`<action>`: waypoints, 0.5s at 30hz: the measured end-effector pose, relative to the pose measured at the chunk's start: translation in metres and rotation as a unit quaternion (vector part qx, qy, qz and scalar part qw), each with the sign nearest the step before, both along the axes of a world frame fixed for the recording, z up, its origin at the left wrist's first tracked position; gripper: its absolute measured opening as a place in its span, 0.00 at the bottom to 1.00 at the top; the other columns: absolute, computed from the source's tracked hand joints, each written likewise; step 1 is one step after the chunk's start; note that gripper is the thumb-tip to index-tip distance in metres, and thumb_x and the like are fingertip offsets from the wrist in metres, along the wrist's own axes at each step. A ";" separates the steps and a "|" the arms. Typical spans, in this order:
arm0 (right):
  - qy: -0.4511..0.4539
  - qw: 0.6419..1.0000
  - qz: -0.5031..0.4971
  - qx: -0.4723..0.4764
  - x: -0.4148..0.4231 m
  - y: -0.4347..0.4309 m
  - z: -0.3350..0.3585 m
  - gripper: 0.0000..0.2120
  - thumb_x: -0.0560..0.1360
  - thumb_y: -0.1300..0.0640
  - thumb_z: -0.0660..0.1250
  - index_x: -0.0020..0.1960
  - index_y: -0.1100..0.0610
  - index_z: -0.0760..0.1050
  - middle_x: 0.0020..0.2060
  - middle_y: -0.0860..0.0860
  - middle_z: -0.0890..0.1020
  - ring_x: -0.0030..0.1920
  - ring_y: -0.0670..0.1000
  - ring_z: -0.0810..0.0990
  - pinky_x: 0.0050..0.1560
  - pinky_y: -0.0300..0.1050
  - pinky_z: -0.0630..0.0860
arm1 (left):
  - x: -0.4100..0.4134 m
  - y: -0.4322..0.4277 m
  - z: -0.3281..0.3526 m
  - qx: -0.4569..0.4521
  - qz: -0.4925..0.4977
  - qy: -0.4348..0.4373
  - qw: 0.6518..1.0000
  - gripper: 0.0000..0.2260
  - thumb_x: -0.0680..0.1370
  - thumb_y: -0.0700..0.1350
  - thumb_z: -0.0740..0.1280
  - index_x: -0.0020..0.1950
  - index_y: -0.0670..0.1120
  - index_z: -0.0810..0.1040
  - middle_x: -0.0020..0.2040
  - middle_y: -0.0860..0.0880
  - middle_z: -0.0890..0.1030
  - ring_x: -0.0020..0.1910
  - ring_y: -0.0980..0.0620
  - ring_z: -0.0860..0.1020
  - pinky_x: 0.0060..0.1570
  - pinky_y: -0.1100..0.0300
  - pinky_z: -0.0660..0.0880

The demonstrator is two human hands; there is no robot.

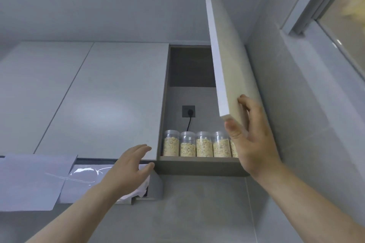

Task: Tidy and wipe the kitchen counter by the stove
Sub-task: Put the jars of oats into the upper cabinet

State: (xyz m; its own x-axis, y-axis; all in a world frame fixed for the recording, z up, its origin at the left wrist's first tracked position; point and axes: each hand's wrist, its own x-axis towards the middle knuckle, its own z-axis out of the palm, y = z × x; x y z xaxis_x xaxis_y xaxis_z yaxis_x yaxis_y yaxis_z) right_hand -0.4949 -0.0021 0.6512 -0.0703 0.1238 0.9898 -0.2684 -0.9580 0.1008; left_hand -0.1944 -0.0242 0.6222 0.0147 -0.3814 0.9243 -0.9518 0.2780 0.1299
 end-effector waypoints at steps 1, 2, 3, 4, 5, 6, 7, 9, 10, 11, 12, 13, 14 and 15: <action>0.009 1.000 -0.025 0.004 0.006 -0.006 0.003 0.39 0.68 0.24 0.56 0.73 0.45 0.61 0.67 0.36 0.67 0.67 0.33 0.65 0.65 0.27 0.63 | 0.008 -0.003 0.003 0.000 0.002 0.000 1.000 0.23 0.81 0.53 0.60 0.76 0.55 0.63 0.77 0.57 0.61 0.75 0.57 0.57 0.72 0.59 0.56; 0.017 0.998 -0.055 0.017 0.012 -0.014 0.006 0.42 0.68 0.23 0.54 0.75 0.46 0.60 0.70 0.39 0.66 0.69 0.37 0.64 0.68 0.32 0.61 | 0.015 -0.006 0.006 -0.001 0.004 -0.001 1.000 0.23 0.81 0.53 0.60 0.76 0.55 0.62 0.77 0.57 0.60 0.76 0.57 0.57 0.73 0.59 0.55; 0.026 0.995 -0.088 0.035 0.018 -0.020 0.009 0.45 0.67 0.21 0.50 0.76 0.46 0.59 0.74 0.41 0.62 0.73 0.40 0.60 0.71 0.39 0.59 | 0.023 -0.010 0.009 -0.001 0.006 -0.004 1.000 0.24 0.81 0.53 0.60 0.76 0.55 0.62 0.78 0.57 0.59 0.76 0.56 0.56 0.73 0.59 0.55; 0.035 0.990 -0.122 0.058 0.025 -0.027 0.012 0.46 0.66 0.20 0.47 0.77 0.44 0.57 0.77 0.43 0.58 0.76 0.44 0.56 0.74 0.44 0.56 | 0.030 -0.014 0.012 -0.003 0.007 -0.007 1.000 0.24 0.81 0.53 0.60 0.77 0.54 0.61 0.78 0.57 0.58 0.76 0.56 0.56 0.73 0.58 0.55; 0.045 0.983 -0.156 0.081 0.032 -0.035 0.014 0.46 0.66 0.20 0.46 0.77 0.43 0.55 0.78 0.43 0.53 0.77 0.45 0.52 0.75 0.48 0.53 | 0.036 -0.018 0.014 -0.006 0.005 -0.008 1.000 0.25 0.81 0.53 0.61 0.77 0.54 0.61 0.78 0.57 0.57 0.77 0.56 0.55 0.74 0.58 0.55; 0.055 0.975 -0.190 0.097 0.039 -0.043 0.015 0.44 0.68 0.21 0.45 0.78 0.42 0.53 0.79 0.43 0.50 0.78 0.46 0.48 0.75 0.51 0.50 | 0.042 -0.022 0.016 -0.010 0.002 -0.007 1.000 0.25 0.80 0.53 0.61 0.77 0.54 0.61 0.79 0.57 0.57 0.77 0.56 0.55 0.74 0.58 0.54; 0.063 0.967 -0.222 0.109 0.045 -0.052 0.016 0.42 0.70 0.22 0.45 0.78 0.42 0.51 0.80 0.44 0.47 0.79 0.47 0.46 0.76 0.52 0.49 | 0.047 -0.026 0.018 -0.017 -0.001 -0.006 1.000 0.25 0.80 0.53 0.61 0.77 0.54 0.61 0.79 0.56 0.57 0.77 0.56 0.54 0.74 0.58 0.54; 0.078 0.951 -0.271 0.129 0.056 -0.070 0.016 0.41 0.72 0.24 0.46 0.79 0.43 0.48 0.80 0.46 0.45 0.79 0.48 0.43 0.77 0.52 0.45 | 0.056 -0.034 0.023 -0.032 -0.004 -0.008 0.999 0.26 0.80 0.52 0.61 0.78 0.53 0.61 0.79 0.55 0.57 0.77 0.55 0.54 0.74 0.58 0.52; 0.083 0.943 -0.290 0.138 0.061 -0.079 0.016 0.40 0.73 0.24 0.44 0.79 0.43 0.47 0.80 0.47 0.45 0.79 0.48 0.42 0.77 0.52 0.44 | 0.060 -0.038 0.026 -0.038 -0.004 -0.009 0.999 0.26 0.80 0.52 0.61 0.78 0.52 0.61 0.79 0.55 0.57 0.78 0.55 0.53 0.74 0.58 0.52; 0.083 0.937 -0.308 0.142 0.066 -0.086 0.016 0.41 0.72 0.24 0.42 0.79 0.43 0.46 0.80 0.47 0.45 0.79 0.48 0.42 0.77 0.51 0.43 | 0.065 -0.042 0.030 -0.044 -0.003 -0.012 0.999 0.26 0.80 0.53 0.62 0.78 0.52 0.61 0.79 0.54 0.57 0.78 0.55 0.53 0.75 0.58 0.52; 0.078 0.933 -0.320 0.141 0.070 -0.092 0.016 0.41 0.71 0.24 0.40 0.79 0.43 0.45 0.80 0.48 0.45 0.79 0.49 0.42 0.77 0.52 0.43 | 0.069 -0.047 0.033 -0.049 -0.001 -0.015 0.999 0.26 0.80 0.54 0.61 0.78 0.52 0.61 0.79 0.54 0.57 0.78 0.55 0.53 0.75 0.57 0.52; 0.070 0.932 -0.328 0.137 0.074 -0.097 0.015 0.42 0.70 0.24 0.38 0.79 0.42 0.45 0.80 0.48 0.45 0.79 0.49 0.43 0.77 0.52 0.43 | 0.073 -0.052 0.037 -0.052 0.000 -0.019 0.998 0.27 0.80 0.54 0.61 0.78 0.52 0.60 0.79 0.54 0.56 0.78 0.55 0.52 0.75 0.57 0.51; 0.061 0.932 -0.331 0.133 0.077 -0.102 0.015 0.42 0.69 0.24 0.36 0.79 0.42 0.45 0.80 0.48 0.46 0.79 0.49 0.43 0.77 0.52 0.43 | 0.075 -0.058 0.040 -0.056 -0.001 -0.022 0.998 0.27 0.80 0.55 0.61 0.78 0.53 0.59 0.80 0.54 0.55 0.78 0.55 0.51 0.75 0.57 0.51; 0.053 0.932 -0.333 0.130 0.080 -0.106 0.014 0.43 0.68 0.24 0.36 0.79 0.42 0.45 0.80 0.48 0.46 0.79 0.48 0.43 0.77 0.52 0.43 | 0.077 -0.063 0.044 -0.059 0.000 -0.027 0.998 0.27 0.81 0.55 0.60 0.79 0.53 0.58 0.80 0.54 0.54 0.78 0.54 0.50 0.75 0.57 0.50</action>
State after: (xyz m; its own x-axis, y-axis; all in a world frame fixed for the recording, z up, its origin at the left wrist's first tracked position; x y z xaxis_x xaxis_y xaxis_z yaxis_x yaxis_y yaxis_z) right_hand -0.4147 -0.1080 0.6656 0.0358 -0.1394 0.9896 -0.8143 -0.5781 -0.0520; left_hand -0.1178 -0.0870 0.6662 -0.0354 -0.2707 0.9620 -0.9567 0.2876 0.0457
